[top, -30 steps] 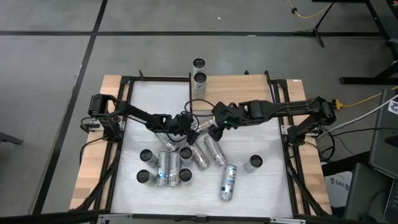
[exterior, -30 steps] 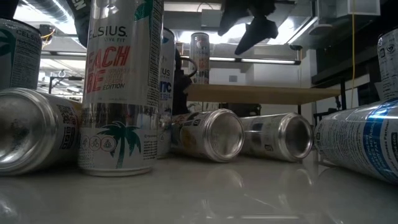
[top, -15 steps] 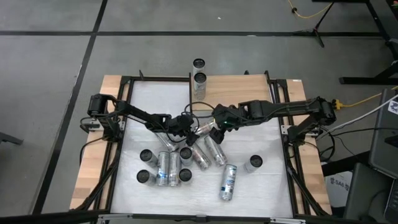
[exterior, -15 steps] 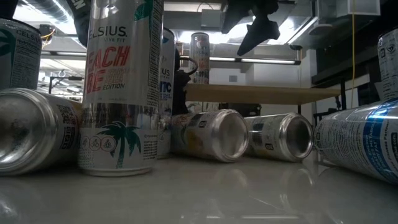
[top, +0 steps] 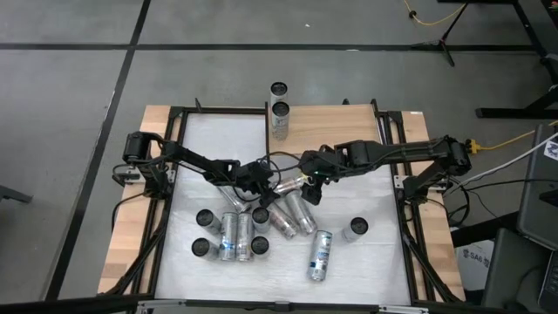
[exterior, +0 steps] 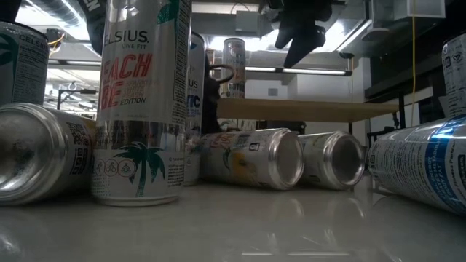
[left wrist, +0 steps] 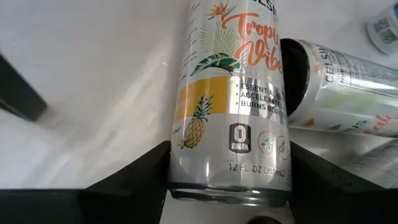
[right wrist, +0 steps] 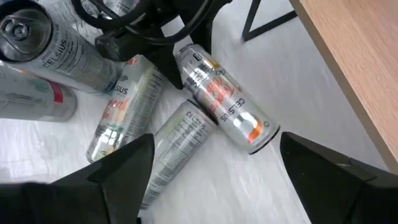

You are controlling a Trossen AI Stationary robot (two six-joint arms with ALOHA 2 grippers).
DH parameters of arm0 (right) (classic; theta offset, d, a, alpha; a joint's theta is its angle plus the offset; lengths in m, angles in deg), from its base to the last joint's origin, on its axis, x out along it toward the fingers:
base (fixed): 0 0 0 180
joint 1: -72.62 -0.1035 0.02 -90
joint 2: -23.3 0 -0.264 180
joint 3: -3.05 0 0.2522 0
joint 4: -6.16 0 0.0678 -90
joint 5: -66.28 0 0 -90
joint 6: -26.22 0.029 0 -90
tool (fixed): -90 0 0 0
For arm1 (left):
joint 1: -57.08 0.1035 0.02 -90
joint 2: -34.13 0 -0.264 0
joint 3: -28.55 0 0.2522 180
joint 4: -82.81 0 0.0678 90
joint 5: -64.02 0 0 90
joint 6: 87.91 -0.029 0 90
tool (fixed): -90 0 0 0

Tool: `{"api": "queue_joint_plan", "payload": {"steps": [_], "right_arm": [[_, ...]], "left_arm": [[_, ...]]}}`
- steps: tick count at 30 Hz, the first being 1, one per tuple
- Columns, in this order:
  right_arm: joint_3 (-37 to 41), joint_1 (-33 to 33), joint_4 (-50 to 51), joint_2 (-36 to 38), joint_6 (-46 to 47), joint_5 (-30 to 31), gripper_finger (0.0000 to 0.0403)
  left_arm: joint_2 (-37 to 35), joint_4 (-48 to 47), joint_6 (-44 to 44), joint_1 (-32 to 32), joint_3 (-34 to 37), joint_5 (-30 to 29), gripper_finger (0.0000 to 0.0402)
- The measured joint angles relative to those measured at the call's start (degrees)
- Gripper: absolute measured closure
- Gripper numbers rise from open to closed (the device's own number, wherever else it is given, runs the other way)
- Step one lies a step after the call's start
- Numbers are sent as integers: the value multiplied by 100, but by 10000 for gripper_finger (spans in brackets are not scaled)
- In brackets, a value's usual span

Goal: Place canned beverage on shelf
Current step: Put the right orange soda can on the shelf aligned with the other orange soda cans

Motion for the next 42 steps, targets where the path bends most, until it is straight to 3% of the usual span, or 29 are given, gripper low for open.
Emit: {"api": "queue_joint_plan", "payload": {"steps": [15, 24, 34, 42], "right_arm": [[190, 1, 604, 2, -113, 114, 63], [463, -1, 574, 0, 58, -827, 63], [1213, 266, -431, 0, 307, -1813, 63], [1869, 432, -805, 0, 319, -1956, 63]], "left_arm": [[2, 72, -13, -2, 0, 6, 159], [1, 51, -17, -2, 0, -9, 156], [2, 49, -17, -15, 0, -14, 155], [0, 47, -15, -15, 0, -16, 154]]}}
